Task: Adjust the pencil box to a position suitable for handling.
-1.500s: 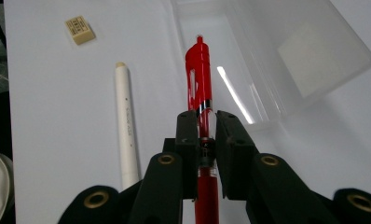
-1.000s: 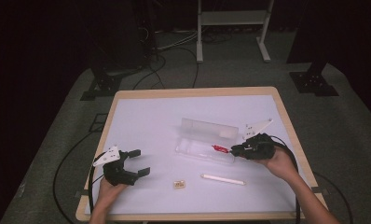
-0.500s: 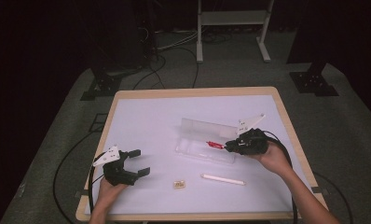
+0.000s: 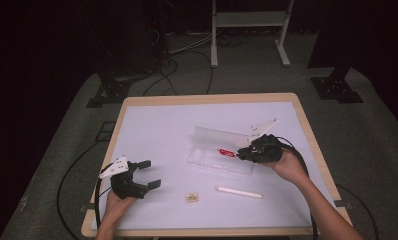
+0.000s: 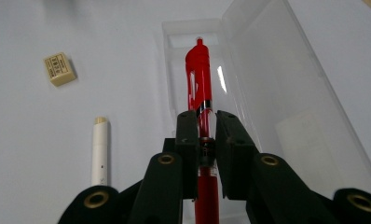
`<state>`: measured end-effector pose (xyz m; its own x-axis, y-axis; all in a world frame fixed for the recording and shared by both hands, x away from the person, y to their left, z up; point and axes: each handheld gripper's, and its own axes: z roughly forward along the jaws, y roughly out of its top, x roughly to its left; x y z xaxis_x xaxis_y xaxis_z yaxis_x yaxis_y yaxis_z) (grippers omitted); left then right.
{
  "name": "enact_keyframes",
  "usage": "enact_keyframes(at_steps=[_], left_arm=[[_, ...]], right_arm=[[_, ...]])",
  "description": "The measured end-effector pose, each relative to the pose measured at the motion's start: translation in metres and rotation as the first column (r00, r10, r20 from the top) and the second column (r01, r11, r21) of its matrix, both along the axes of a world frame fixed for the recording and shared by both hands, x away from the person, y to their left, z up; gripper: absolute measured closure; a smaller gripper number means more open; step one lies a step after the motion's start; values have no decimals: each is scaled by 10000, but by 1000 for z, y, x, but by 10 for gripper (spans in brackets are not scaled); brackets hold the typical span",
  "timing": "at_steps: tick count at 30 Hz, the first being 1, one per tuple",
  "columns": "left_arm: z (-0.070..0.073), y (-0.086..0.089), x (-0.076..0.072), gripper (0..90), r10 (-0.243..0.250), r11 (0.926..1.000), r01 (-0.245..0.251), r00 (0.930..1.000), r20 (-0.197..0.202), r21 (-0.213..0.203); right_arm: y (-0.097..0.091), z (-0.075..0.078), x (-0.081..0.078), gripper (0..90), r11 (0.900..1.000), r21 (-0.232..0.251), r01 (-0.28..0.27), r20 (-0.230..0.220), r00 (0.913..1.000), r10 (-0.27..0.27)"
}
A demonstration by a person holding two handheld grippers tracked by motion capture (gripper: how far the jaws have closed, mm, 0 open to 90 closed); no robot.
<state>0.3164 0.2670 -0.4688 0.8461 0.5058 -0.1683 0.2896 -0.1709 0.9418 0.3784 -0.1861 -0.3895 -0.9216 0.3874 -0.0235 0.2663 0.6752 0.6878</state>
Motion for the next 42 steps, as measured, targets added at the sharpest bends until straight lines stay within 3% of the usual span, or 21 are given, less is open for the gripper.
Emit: enact_keyframes(at_steps=[42], left_arm=[[0, 0, 0, 74, -21, 10000, 21, 10000, 2, -19]], right_arm=[[26, -30, 26, 790, 9996, -283, 40, -360, 9993, -51]])
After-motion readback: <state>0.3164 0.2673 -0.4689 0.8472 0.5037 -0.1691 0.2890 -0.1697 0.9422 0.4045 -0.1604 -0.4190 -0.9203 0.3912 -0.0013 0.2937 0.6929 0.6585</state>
